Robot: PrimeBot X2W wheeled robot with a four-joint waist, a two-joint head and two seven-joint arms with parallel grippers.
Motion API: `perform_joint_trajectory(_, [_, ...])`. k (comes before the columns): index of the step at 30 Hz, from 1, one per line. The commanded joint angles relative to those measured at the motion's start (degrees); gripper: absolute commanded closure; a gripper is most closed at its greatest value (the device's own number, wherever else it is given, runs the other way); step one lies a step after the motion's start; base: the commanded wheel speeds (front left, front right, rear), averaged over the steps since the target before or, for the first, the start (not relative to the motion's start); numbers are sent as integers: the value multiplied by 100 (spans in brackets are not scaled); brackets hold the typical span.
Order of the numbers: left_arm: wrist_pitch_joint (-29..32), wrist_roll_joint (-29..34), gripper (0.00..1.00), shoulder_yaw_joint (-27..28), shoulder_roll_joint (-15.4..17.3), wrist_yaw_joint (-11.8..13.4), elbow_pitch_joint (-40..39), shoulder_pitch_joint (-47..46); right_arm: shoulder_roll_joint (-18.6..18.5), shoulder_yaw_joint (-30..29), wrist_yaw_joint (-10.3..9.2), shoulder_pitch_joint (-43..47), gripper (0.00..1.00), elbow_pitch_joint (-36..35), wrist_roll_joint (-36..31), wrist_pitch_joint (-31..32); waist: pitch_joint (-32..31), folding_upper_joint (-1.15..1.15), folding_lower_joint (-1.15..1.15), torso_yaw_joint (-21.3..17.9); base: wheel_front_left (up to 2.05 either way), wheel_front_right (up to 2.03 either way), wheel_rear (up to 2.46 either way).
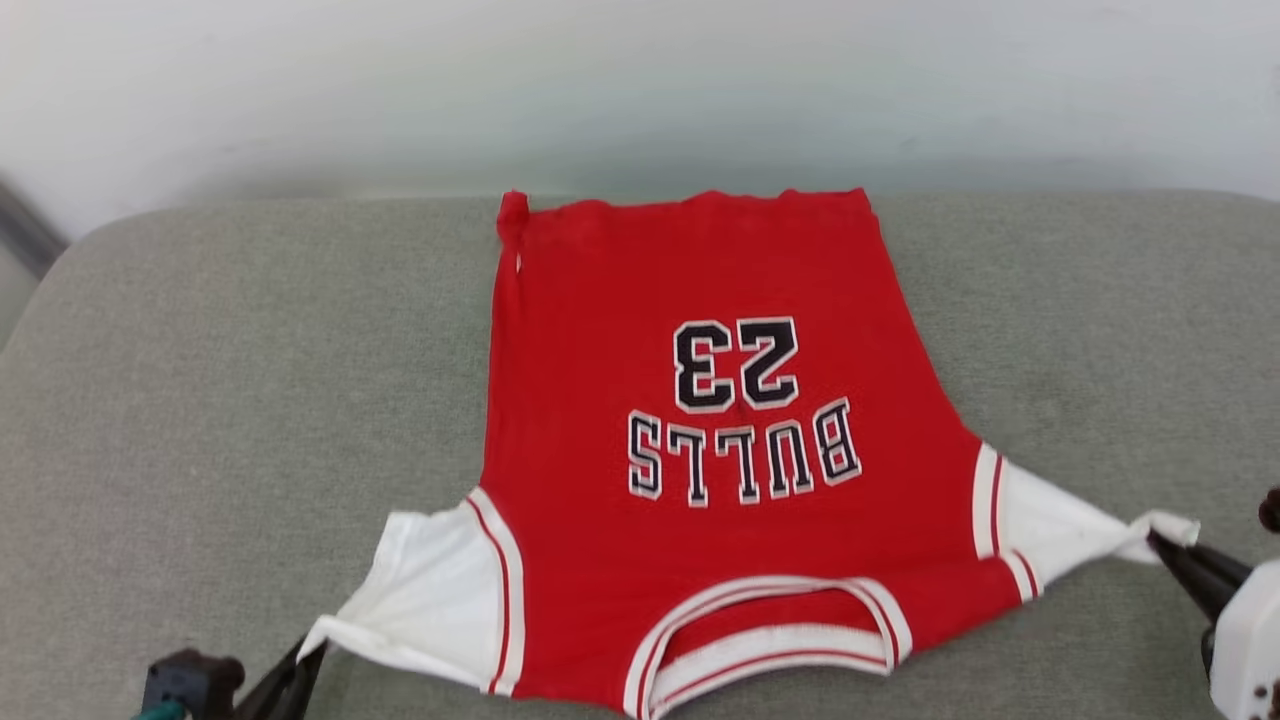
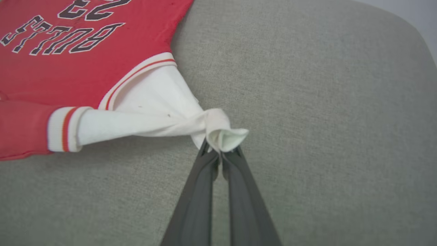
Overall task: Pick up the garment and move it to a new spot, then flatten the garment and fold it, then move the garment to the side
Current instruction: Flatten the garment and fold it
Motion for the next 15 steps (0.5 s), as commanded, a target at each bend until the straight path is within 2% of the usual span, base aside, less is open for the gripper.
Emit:
perform_joint_trajectory(1, [22,-55,100,39,51,99,-108,180,-99,-21,-12,212,100,-78,59,56,-65,0,2,-38,0,0,0])
perform_joint_trajectory(5, [90,-115,100,10,111,249,-433,594,-201,-139,-11,753,100,-317,256,177,-142,0,2,-25,0,0,0])
perform_joint_trajectory(10, [186,-57,100,-168,59,283,-696,746,-220,-266,-11,1173,100,-497,380,331,-135,0,2,-18,0,0,0])
perform_joint_trajectory(11, [194,-56,100,-188,38,284,-748,733,-192,-282,-11,1214,94,-516,416,410,-126,0,2,-15,0,0,0])
perform_joint_trajectory(12, [209,-66,100,-195,16,290,-800,707,-163,-294,-11,1230,53,-557,430,496,-116,0,2,-10,0,0,0])
perform_joint_trajectory(13, [225,-64,100,-205,8,289,-853,670,-136,-323,-10,1221,0,-615,462,555,-99,0,2,1,0,0,0])
perform_joint_trajectory(15, [299,-28,100,-258,30,239,-985,593,-89,-433,-10,1214,0,-712,581,731,-57,0,2,53,0,0,0])
